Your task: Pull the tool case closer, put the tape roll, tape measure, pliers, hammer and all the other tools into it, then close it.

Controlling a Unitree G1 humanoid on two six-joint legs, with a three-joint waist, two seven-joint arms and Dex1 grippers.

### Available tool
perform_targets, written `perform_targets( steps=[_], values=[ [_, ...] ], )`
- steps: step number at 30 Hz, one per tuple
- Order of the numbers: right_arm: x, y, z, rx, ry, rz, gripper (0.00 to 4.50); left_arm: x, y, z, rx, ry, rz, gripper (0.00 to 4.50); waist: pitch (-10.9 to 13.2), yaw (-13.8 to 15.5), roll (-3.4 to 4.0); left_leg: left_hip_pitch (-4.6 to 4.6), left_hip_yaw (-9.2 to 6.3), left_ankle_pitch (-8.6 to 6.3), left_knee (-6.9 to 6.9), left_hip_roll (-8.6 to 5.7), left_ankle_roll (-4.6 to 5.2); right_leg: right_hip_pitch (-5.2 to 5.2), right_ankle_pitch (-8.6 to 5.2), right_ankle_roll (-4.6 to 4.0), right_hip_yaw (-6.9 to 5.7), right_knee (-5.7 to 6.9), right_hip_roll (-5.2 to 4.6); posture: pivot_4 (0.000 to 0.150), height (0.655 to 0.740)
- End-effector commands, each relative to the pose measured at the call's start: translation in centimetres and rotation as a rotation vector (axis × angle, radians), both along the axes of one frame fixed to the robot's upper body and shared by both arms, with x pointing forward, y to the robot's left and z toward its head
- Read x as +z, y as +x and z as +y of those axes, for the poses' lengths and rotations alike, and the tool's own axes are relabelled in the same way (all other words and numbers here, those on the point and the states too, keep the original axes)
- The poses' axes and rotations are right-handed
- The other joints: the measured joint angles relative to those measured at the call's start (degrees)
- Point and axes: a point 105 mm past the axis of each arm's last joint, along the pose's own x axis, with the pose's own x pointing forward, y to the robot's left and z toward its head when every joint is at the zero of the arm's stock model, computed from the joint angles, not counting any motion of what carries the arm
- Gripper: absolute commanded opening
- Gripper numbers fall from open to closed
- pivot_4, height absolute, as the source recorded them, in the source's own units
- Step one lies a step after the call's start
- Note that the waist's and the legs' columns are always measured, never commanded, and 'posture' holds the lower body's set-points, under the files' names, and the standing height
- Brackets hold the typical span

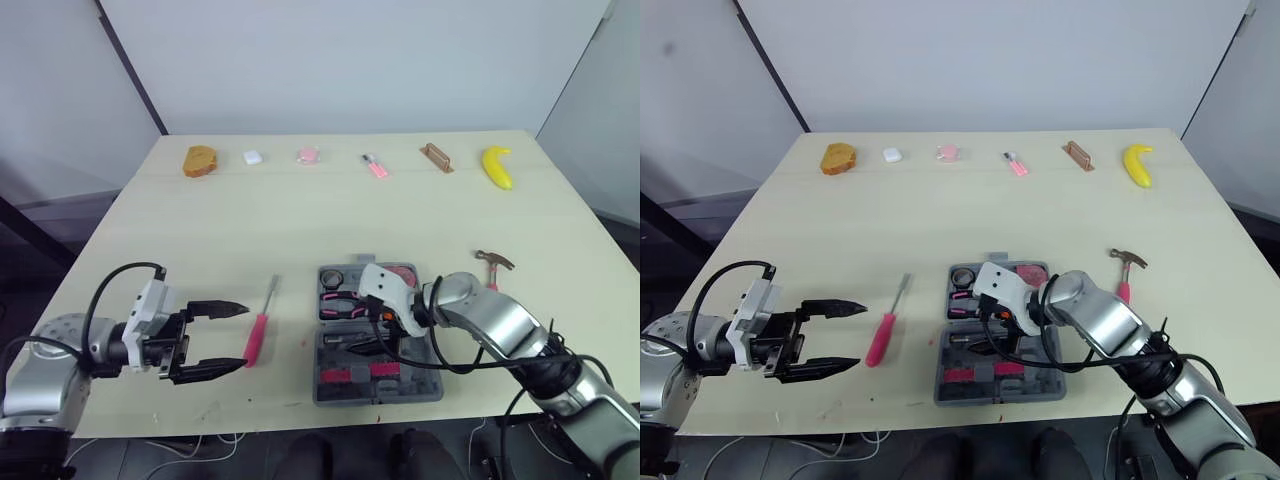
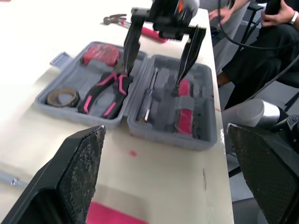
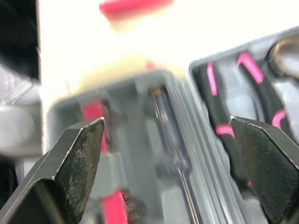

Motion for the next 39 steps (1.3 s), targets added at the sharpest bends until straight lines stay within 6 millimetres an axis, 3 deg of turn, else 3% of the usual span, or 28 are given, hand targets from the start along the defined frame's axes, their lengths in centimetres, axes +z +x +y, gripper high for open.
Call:
perform_targets(
  steps=[1,3,6,9,12,20,26,30,33,39],
  values=[
    [1.8,-0.1,-0.2,0.007,0.19,-0.126,4.46,-0.1,-0.8,0.2,-0.048,-0.032,-0.014,4.5,0.0,0.0,0.01,0.0,0.0,0.0,-0.01,0.02,0.0,0.0,0.0,0.0,0.01,0.0,0.0,0.15,0.74],
    [0.1,-0.2,-0.8,-0.022,0.218,-0.047,3.93,-0.7,-0.8,0.6,-0.026,-0.053,-0.005,4.5,0.0,0.0,0.0,0.01,0.02,0.0,0.01,0.03,0.0,0.0,0.0,0.0,0.01,0.02,0.01,0.15,0.74],
    [-2.4,-0.7,-1.3,-0.01,0.167,-0.046,2.59,-1.4,-0.9,1.0,-0.01,-0.06,0.003,4.5,0.0,0.0,0.01,0.08,0.03,0.0,0.02,0.0,0.0,0.07,0.0,0.0,0.01,0.03,0.01,0.15,0.74],
    [-3.4,-0.6,-1.2,-0.032,0.177,-0.067,1.13,-2.0,-1.0,1.3,0.015,-0.087,0.007,4.5,0.0,-0.1,0.0,0.08,0.04,0.0,0.02,-0.03,0.0,0.06,0.0,0.0,0.02,0.04,0.02,0.15,0.74],
    [-3.8,-0.4,-1.0,-0.048,0.183,-0.076,0.05,-2.4,-1.0,1.5,0.029,-0.108,0.01,4.5,0.0,-0.1,0.0,0.1,0.04,0.0,0.02,-0.02,0.0,0.06,0.0,0.0,0.02,0.06,0.04,0.15,0.74],
    [-5.6,0.1,-1.3,-0.063,0.099,-0.092,0.05,-3.2,-1.4,1.4,0.035,-0.13,0.008,4.5,0.0,0.1,-0.01,0.11,0.04,0.0,0.04,-0.02,0.0,0.08,0.0,0.0,0.01,0.08,0.02,0.15,0.74],
    [-10.6,0.1,-3.2,-0.084,-0.164,-0.014,0.05,-3.7,-1.8,1.2,0.037,-0.144,0.006,4.5,-0.2,-0.1,-0.11,0.21,0.05,0.0,0.04,-0.03,0.0,0.1,0.0,0.0,0.04,0.15,0.04,0.15,0.74],
    [-12.3,-0.2,-3.8,-0.094,-0.236,0.054,0.05,-3.9,-2.0,1.0,0.036,-0.157,0.005,4.5,-0.4,-0.1,-0.28,0.54,0.07,0.0,0.04,-0.01,0.0,0.28,-0.02,-0.03,0.08,0.34,0.06,0.15,0.74],
    [-10.7,0.1,-2.8,-0.115,-0.11,0.064,0.05,-4.0,-2.2,0.8,0.038,-0.176,0.008,4.5,-0.8,0.0,-0.37,1.19,0.08,-0.01,-0.04,0.1,0.01,0.94,-0.04,-0.04,0.09,0.25,0.04,0.15,0.74],
    [-3.5,1.2,-3.1,-0.189,0.241,-0.108,0.05,-3.7,-1.9,0.0,0.129,-0.283,0.021,4.5,-0.8,0.3,-0.31,1.1,0.08,-0.01,-0.03,0.23,0.01,0.91,-0.04,-0.04,0.09,0.21,0.05,0.15,0.74]
  ],
)
